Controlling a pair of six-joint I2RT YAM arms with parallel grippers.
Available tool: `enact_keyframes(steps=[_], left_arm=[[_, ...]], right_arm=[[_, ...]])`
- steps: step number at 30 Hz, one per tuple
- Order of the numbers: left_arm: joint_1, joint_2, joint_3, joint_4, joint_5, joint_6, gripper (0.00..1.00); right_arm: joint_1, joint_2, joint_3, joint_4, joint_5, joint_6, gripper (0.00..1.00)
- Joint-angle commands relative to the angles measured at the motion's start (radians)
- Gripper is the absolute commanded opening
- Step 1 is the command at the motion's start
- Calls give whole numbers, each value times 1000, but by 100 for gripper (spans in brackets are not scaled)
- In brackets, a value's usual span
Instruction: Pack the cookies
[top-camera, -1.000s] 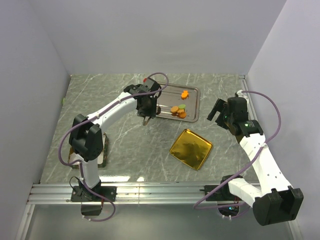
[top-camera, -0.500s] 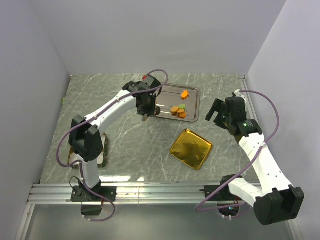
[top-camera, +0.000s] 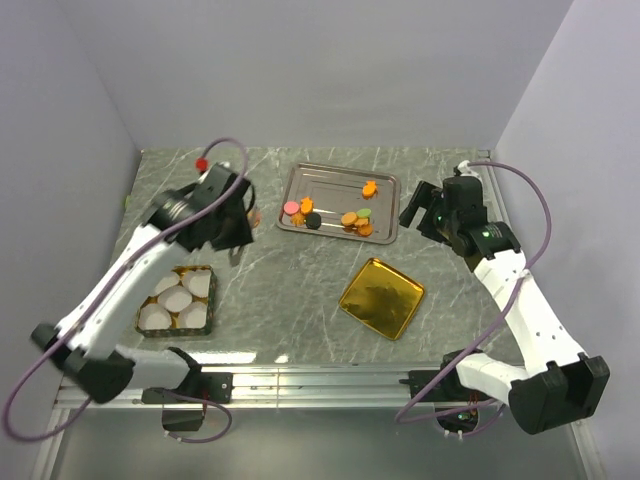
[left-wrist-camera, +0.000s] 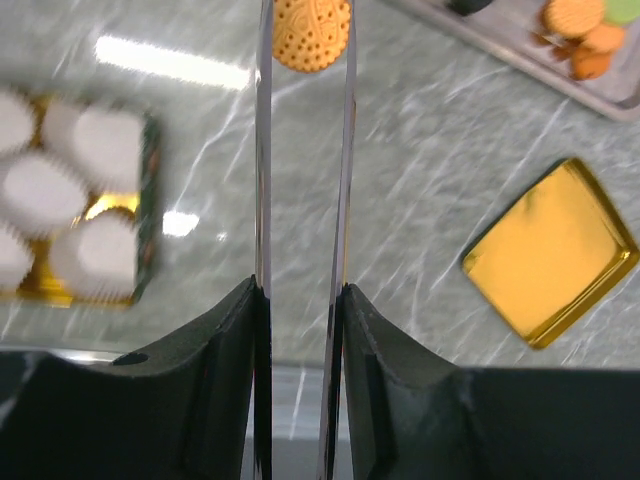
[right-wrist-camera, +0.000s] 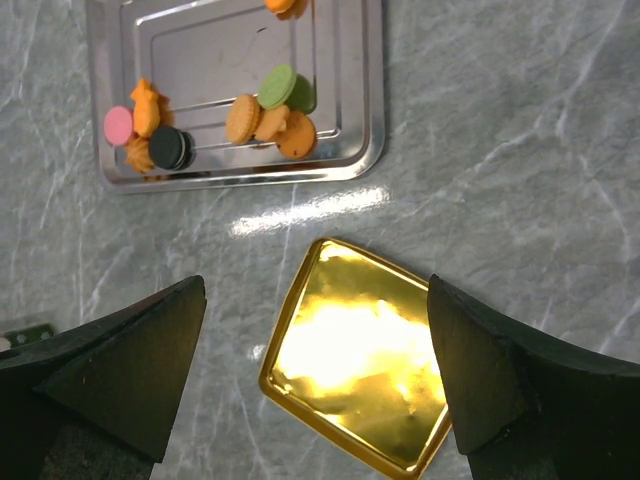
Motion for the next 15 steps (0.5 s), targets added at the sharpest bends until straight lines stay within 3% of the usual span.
enact_keyframes(steps=[1,8,15], left_arm=[[2,-137,-112,-153,-64,-157,38],[72,-373,-293,-159,-35,-330,36],[215,-470,-358,-159,-44,-306,38]], right_arm=[[18,27,52,16,-45,22,97],[55,112,89,20,-98,39,96],[101,175,121,22,-140,39,96]])
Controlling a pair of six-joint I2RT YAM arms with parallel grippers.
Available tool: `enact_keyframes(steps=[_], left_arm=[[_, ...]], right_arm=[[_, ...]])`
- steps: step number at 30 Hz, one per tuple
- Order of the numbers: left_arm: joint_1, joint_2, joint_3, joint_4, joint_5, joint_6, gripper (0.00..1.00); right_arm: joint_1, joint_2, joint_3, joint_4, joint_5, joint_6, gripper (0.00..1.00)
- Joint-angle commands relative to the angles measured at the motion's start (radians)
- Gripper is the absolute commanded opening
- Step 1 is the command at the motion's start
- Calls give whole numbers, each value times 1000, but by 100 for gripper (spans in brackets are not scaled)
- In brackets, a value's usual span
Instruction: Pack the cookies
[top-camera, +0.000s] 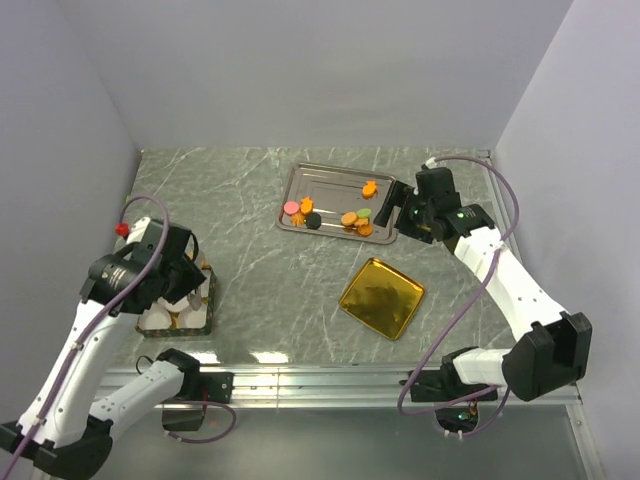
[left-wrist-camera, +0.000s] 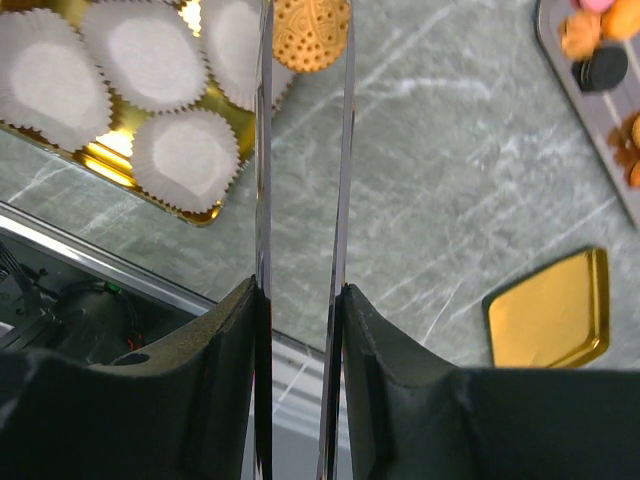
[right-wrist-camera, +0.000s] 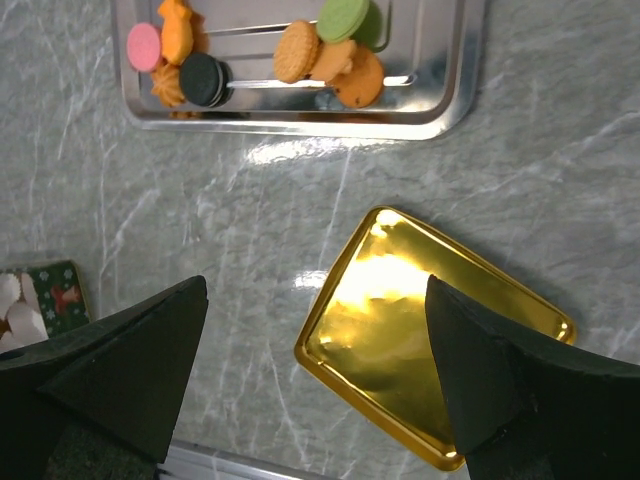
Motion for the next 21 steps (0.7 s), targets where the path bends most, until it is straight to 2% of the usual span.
enact_keyframes(steps=[1,9,16,21], left_arm=[[66,-41,-24,-9,-16,-12,38],[91,-56,-101,-2,-18,-19,43],[89,-44,-196,102,37,19,46],[91,-27,-191,137,36,37,48]], right_arm=[[33,17,62,23,-31,7,95],[51,40,63,23,-41,7,95],[53,45,48,21,-39,-1,95],[53,51,54,12,-25,-9,95]])
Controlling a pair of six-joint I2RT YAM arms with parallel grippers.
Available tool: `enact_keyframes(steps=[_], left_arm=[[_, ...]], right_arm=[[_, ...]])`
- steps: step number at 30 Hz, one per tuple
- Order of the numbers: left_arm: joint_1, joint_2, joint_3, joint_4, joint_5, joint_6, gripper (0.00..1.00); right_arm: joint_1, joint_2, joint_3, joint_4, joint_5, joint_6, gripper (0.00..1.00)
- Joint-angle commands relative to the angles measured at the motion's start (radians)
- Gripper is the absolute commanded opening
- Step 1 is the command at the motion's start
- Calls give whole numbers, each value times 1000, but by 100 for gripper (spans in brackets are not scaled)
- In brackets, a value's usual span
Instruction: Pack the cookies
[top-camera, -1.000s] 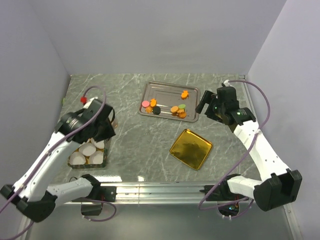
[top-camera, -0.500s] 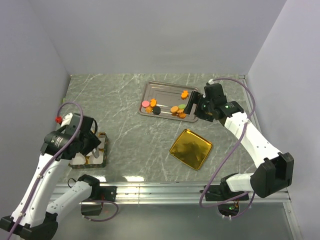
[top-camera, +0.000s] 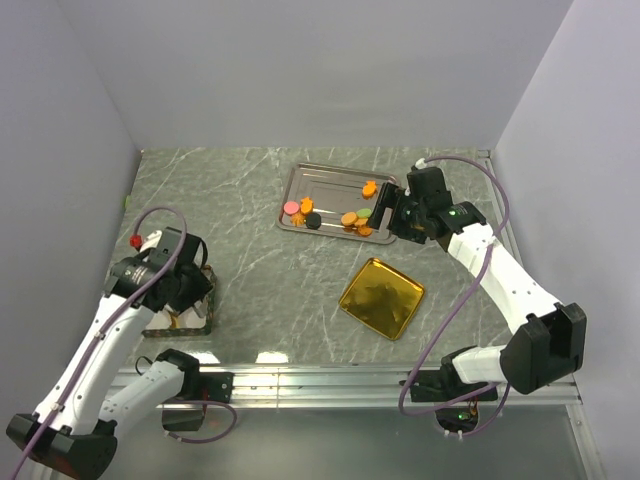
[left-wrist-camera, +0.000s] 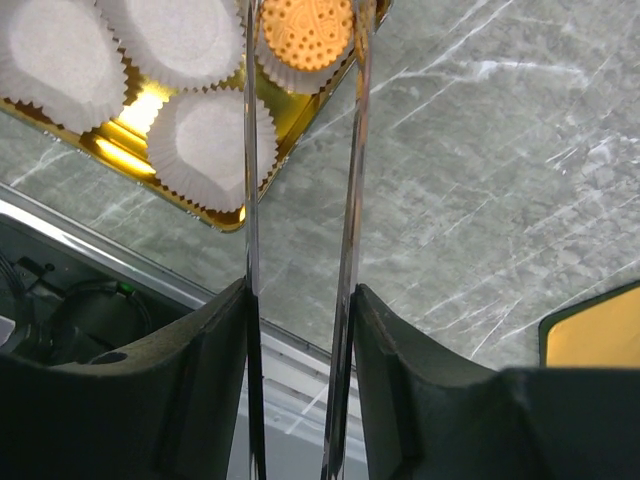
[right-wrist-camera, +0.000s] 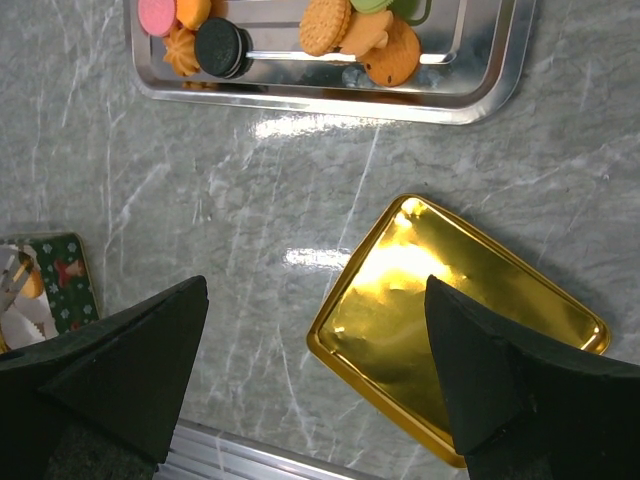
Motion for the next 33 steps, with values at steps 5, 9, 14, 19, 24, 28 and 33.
enact_keyframes(steps=[5,9,14,19,24,28,33], left_arm=[[5,26,43,53,-13,44,54],[5,37,78,37,-19,49,57],[5,56,164,5,-37,75,56],[3,165,339,28,-34,156,56],[3,302,410,206,82,242,56],[-33,438,451,321,154,276,56],[-164,683,632,349,150,300,55]], right_arm=[[6,11,50,7,12,-14,95],[6,18,64,4,20,-17,95],[6,19,73,-4,34,-25,95],[4,7,73,-13,46,-31,95],[4,-24,74,-32,65,-34,95],[4,-47,61,-58,52,-24,95],[4,-53,59,-146,71,-19,96]])
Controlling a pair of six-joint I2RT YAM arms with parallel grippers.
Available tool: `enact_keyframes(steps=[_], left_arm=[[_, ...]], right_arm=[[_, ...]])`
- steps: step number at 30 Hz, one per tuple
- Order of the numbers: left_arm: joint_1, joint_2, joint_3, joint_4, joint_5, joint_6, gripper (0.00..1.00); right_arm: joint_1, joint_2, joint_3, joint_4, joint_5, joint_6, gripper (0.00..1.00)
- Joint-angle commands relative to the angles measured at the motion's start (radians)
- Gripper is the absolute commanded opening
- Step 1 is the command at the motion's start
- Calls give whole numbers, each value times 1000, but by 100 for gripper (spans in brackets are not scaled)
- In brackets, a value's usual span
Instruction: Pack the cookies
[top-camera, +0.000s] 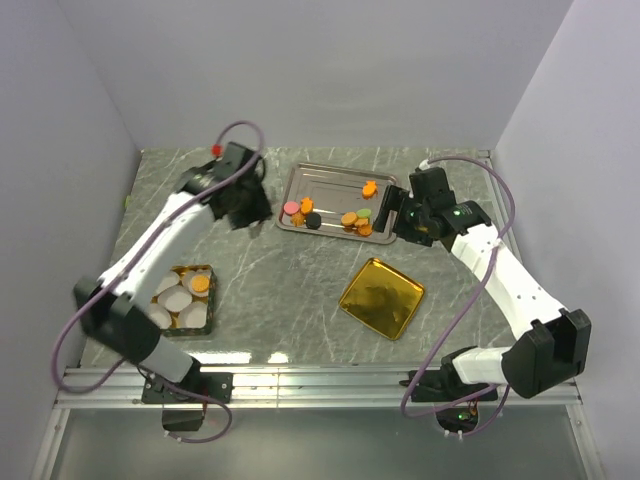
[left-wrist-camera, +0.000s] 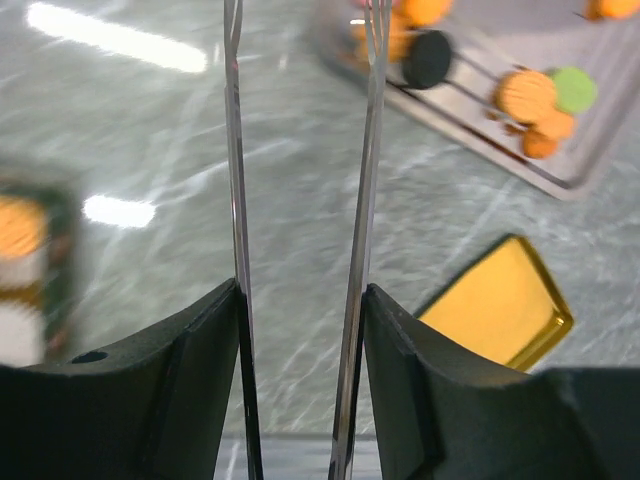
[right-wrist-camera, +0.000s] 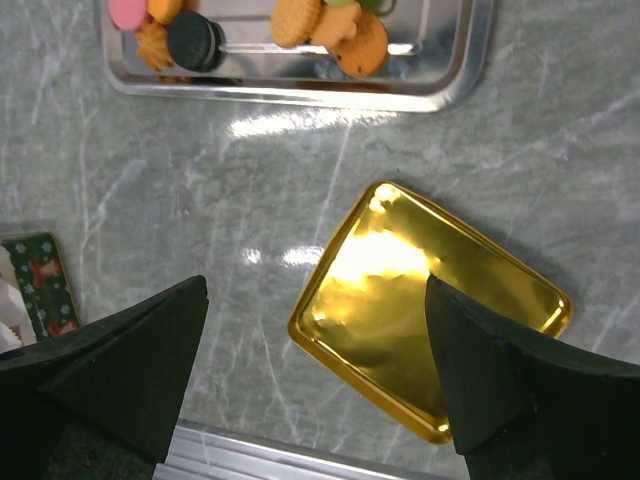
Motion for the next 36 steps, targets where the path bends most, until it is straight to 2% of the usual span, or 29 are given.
enact_keyframes(steps=[1,8,15,24,31,36], left_arm=[[-79,109,138,98,46,50,55],[-129,267,238,166,138,64,55],[-167,410,321,128,150,96,55],[-167,502,418,49,132,126,54],[-184,474,373,14,104,106,54],[-205,433,278,34,93,100,54]], right_arm=[[4,-38,28,-89,25,2,96],[3,-117,4,-125,41,10,100],[3,-189,-54,-137,64,33,100],[4,-245,-103,-151,98,68,100],[4,-262,-105,-177,130,59,100],[4,-253,-96,-183,134,45,100]])
